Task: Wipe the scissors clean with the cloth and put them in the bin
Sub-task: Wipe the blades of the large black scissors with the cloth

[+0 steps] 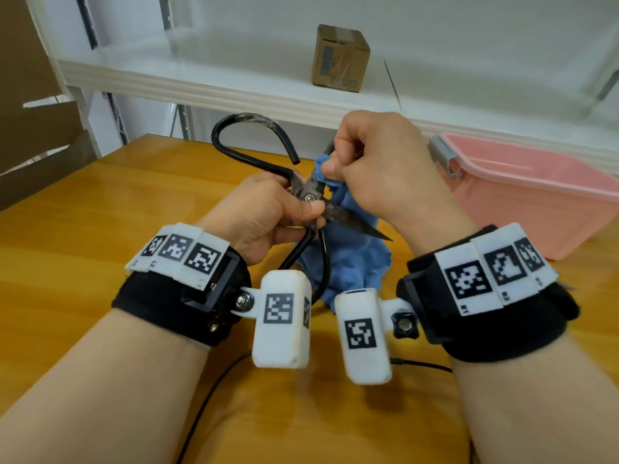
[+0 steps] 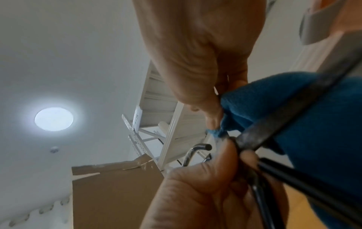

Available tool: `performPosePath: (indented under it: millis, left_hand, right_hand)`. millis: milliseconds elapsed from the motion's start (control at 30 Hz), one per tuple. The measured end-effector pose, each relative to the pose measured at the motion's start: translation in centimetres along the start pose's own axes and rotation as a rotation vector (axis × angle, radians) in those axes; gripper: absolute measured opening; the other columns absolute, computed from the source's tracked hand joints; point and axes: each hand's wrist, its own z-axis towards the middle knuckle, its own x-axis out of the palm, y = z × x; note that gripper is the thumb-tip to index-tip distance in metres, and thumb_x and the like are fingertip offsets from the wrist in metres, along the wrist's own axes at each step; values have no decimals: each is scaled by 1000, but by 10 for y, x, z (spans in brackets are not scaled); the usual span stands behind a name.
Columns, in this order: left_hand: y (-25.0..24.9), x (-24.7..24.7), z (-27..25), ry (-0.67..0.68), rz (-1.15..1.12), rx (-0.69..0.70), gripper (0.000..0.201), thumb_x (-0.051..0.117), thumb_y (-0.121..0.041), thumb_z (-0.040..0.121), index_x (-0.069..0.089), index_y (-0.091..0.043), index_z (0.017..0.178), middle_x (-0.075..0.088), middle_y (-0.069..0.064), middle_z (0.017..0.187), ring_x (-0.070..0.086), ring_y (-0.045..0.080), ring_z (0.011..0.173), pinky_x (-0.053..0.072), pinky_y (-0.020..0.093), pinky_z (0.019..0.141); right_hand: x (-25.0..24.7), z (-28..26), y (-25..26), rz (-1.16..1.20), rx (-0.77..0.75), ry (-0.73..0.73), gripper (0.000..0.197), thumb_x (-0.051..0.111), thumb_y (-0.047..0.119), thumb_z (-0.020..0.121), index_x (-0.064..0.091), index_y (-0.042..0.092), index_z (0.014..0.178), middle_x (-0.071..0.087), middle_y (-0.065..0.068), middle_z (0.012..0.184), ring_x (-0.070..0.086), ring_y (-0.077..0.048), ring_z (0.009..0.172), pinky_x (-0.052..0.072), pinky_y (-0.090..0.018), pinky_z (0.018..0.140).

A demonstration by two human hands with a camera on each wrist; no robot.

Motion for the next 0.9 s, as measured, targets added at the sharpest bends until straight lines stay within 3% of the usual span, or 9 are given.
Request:
performPosePath:
  millis: [67, 167, 333, 467, 600, 733, 833, 900]
  left_hand:
    - [1, 1, 0, -22, -46, 14, 13, 64, -3, 87, 56, -12, 83, 65, 2, 65, 63, 10, 56, 48, 18, 44]
    - [2, 0, 1, -64, -101, 16, 13, 63, -17, 92, 56, -13, 82, 59, 0, 65, 54, 8, 52, 47, 18, 47]
    - [2, 0, 4, -144, -224, -37, 14, 61, -17, 92, 57, -14, 79, 54, -1, 66, 49, 8, 51, 44, 18, 45]
    - [3, 2, 5, -162, -202, -42, 13, 61, -14, 91, 56, -13, 80, 54, 0, 64, 47, 9, 50, 43, 18, 43]
    - [3, 4, 4, -187, -141, -36, 9, 63, -13, 89, 59, -11, 81, 56, 1, 64, 47, 9, 51, 43, 17, 44]
    - [4, 9, 4, -196, -85, -29, 12, 64, -13, 87, 61, -12, 76, 58, -2, 59, 47, 9, 51, 41, 17, 49]
    - [5, 11, 2, -198, -46, -26, 26, 65, -11, 86, 63, -15, 61, 59, 0, 57, 45, 9, 47, 39, 18, 45]
    - [4, 13, 1, -207, -38, -19, 28, 65, -8, 86, 61, -15, 60, 58, 0, 56, 45, 10, 46, 39, 18, 44]
  right_hand:
    - [1, 4, -3, 88, 26, -13, 34, 79, 10, 79, 52, 24, 63, 66, 8, 76, 64, -6, 78, 56, -30, 75]
    - [-7, 12, -13, 209, 82, -86, 30, 79, 9, 77, 55, 26, 70, 60, 10, 74, 58, -8, 70, 53, -29, 69]
    - [-18, 14, -27, 360, 134, -140, 28, 73, 4, 83, 60, 29, 81, 63, 11, 77, 60, -1, 68, 49, -21, 63]
    - [-6, 11, -26, 348, 131, -58, 21, 73, 8, 86, 66, 28, 83, 70, 7, 82, 70, -10, 78, 58, -30, 69]
    - [-3, 9, -24, 448, 147, 6, 16, 75, 7, 85, 68, 22, 83, 70, 4, 78, 71, -8, 73, 56, -23, 60]
    - [4, 6, -17, 368, 93, 58, 17, 81, 14, 79, 69, 26, 79, 71, 7, 76, 71, -12, 76, 61, -39, 72]
    - [9, 5, -15, 230, 56, 56, 16, 79, 17, 79, 68, 29, 77, 68, 11, 75, 65, -4, 74, 57, -29, 72]
    - [8, 4, -15, 186, 54, 9, 16, 77, 18, 81, 67, 30, 78, 66, 12, 76, 63, -3, 73, 52, -21, 69]
